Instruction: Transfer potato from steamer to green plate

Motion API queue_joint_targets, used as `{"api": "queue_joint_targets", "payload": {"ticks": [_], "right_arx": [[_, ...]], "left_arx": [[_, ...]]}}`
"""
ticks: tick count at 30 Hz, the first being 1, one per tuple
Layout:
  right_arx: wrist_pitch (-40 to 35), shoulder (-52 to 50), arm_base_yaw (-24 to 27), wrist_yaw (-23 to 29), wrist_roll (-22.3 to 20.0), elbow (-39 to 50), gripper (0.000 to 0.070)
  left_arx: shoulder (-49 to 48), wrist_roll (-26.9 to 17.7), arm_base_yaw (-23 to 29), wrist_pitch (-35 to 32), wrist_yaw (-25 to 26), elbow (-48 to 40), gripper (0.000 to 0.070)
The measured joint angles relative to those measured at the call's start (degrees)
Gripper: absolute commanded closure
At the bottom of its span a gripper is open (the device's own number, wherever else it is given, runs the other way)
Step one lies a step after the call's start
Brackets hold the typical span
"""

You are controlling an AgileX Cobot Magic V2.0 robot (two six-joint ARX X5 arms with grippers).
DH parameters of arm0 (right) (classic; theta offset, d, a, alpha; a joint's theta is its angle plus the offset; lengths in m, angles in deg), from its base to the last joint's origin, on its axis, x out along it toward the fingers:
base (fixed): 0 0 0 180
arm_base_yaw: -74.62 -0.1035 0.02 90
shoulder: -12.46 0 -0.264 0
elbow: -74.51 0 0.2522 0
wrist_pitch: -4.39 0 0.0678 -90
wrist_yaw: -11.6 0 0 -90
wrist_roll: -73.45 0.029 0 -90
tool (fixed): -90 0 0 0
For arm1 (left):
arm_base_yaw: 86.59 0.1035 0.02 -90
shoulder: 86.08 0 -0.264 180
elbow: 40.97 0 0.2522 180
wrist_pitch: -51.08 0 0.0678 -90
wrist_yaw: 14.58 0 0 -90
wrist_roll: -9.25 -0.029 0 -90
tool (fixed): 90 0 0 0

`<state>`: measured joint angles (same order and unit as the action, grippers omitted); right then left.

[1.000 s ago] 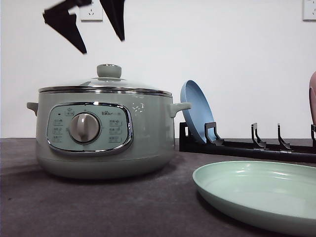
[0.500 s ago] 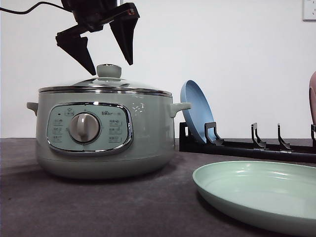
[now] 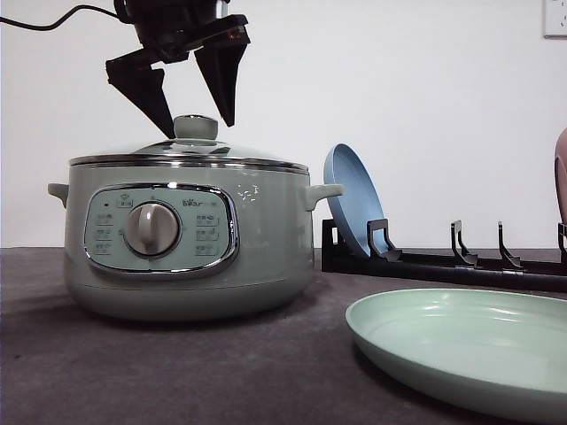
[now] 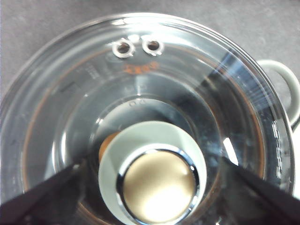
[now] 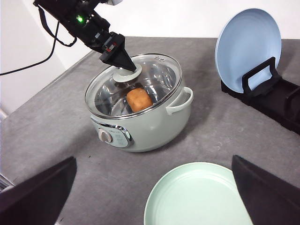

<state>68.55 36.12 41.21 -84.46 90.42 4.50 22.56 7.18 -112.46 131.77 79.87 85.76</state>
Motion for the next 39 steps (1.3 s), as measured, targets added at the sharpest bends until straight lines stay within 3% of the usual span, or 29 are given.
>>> {"api": "queue_joint_targets", "payload": {"ticks": [3, 15, 22, 25, 26, 39], "right_arx": [[0.01, 0.0, 0.0, 0.01, 0.01, 0.0, 0.0], [0.01, 0.0, 0.0, 0.0, 0.33, 0.0, 0.0], [0.01, 0.0, 0.0, 0.02, 1.21, 0.0, 0.0], [0.01, 0.0, 0.0, 0.0, 1.33, 0.0, 0.0], [0.0, 0.0, 0.0, 0.0, 1.33, 0.0, 0.0], [0.0, 0.0, 0.0, 0.01, 1.33, 0.0, 0.0]], "left_arx": [[0.0, 0.0, -0.19, 0.25, 0.02, 0.0, 0.0286], [0.11, 0.0, -0.46, 0.95, 0.02, 0.0, 0.0304], [0.31, -0.2, -0.42, 0.91, -0.22, 0.03, 0.051], [0.28, -0.49, -0.46, 0.97, -0.26, 0.14, 0.0679], [0.28, -0.66, -0.46, 0.96, -0.26, 0.21, 0.0694], [0.88, -0.46, -0.44, 3.58, -0.22, 3.22, 0.07]]}}
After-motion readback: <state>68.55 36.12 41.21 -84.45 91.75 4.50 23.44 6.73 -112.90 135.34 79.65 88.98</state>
